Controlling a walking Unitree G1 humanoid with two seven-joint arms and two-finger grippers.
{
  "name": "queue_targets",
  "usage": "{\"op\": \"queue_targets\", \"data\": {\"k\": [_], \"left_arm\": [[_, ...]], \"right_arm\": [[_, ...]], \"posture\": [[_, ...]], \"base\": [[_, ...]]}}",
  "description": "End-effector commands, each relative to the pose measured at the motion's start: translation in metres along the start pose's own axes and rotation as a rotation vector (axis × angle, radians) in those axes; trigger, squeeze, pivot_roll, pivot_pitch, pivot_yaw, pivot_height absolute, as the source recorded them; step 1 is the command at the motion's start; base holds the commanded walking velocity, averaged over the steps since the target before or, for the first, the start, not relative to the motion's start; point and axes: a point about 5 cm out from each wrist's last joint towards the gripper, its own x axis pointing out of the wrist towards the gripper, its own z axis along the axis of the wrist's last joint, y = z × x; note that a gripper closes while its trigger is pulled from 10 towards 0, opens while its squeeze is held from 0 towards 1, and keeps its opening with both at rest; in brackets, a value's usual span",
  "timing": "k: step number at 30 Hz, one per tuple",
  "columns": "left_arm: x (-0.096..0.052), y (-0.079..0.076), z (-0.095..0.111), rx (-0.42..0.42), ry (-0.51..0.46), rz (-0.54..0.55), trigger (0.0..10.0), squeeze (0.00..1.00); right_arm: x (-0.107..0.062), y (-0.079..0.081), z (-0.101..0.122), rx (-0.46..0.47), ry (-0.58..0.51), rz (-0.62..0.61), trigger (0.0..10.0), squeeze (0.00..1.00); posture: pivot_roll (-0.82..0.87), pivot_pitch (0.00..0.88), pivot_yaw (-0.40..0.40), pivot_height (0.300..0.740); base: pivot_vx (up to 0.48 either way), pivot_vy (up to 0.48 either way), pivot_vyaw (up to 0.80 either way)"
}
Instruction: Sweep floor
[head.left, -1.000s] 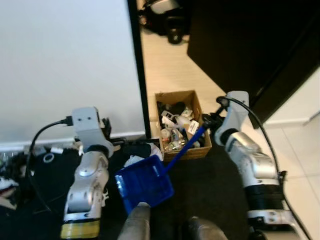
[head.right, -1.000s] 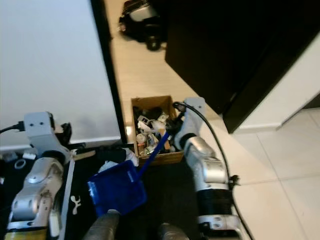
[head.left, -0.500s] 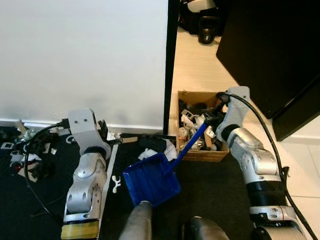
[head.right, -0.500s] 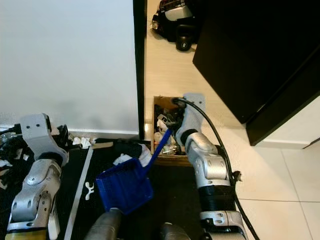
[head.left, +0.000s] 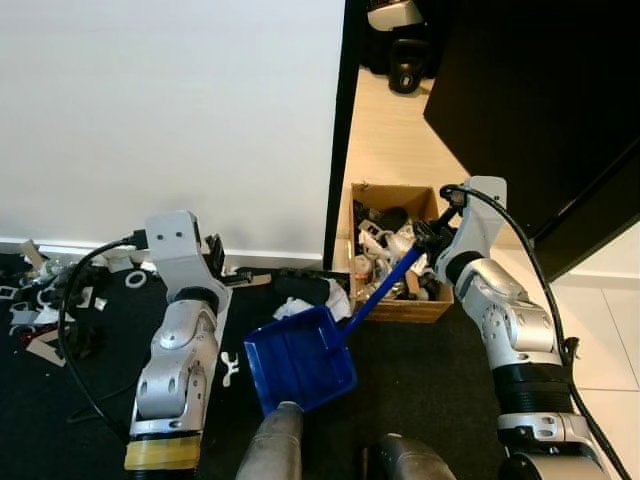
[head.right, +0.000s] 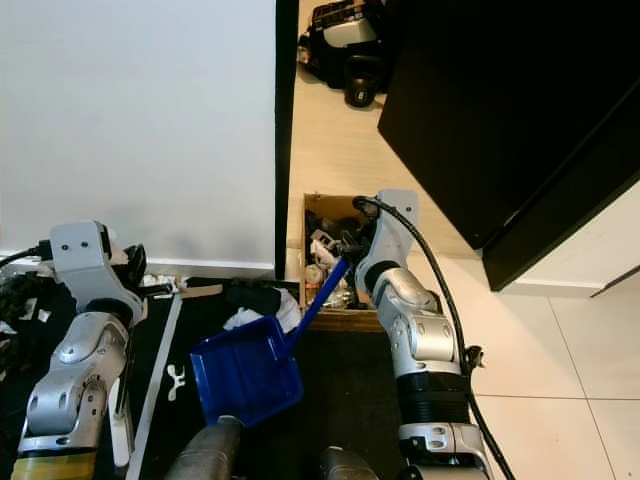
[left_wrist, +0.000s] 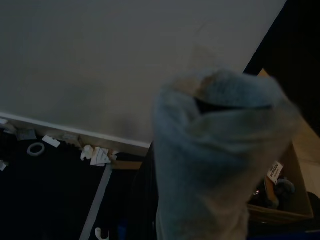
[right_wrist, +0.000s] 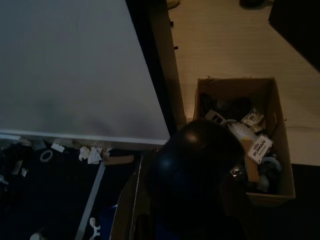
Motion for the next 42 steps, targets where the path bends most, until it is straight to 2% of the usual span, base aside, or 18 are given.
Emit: {"op": "queue_targets", "data": {"k": [1, 13, 37, 42], "left_arm": [[0.0009, -0.0001, -0.0037, 0.01, 0.021, 0.008, 10.0, 0.0], [0.0007, -0.0007, -0.0057, 0.018, 0.029, 0.01, 10.0, 0.0], [0.0025, -0.0007, -0.0039, 0.046, 0.019, 0.019, 10.0, 0.0], [0.0024, -0.0022, -0.0035, 0.051, 0.013, 0.009, 10.0, 0.0]], "right_arm": [[-0.001, -0.0041, -0.001, 0.021, -0.002, -0.012, 10.0, 0.0], [-0.0006, -0.0036, -0.0012, 0.028, 0.002, -0.009, 10.0, 0.0], [-0.0007, 0.0017, -0.0038, 0.024, 0.009, 0.015, 10.0, 0.0], [-0.0007, 0.0031, -0.0042, 0.026, 0.009, 0.019, 10.0, 0.0]], "posture": [[0.05, 0.109, -0.022, 0.74], [0.05, 0.119, -0.026, 0.74], [0.06, 0.122, -0.02, 0.74], [0.06, 0.122, -0.019, 0.74]], "base": [[0.0, 0.0, -0.78], [0.0, 0.0, -0.76], [0.0, 0.0, 0.0], [0.346, -0.303, 0.0]]}}
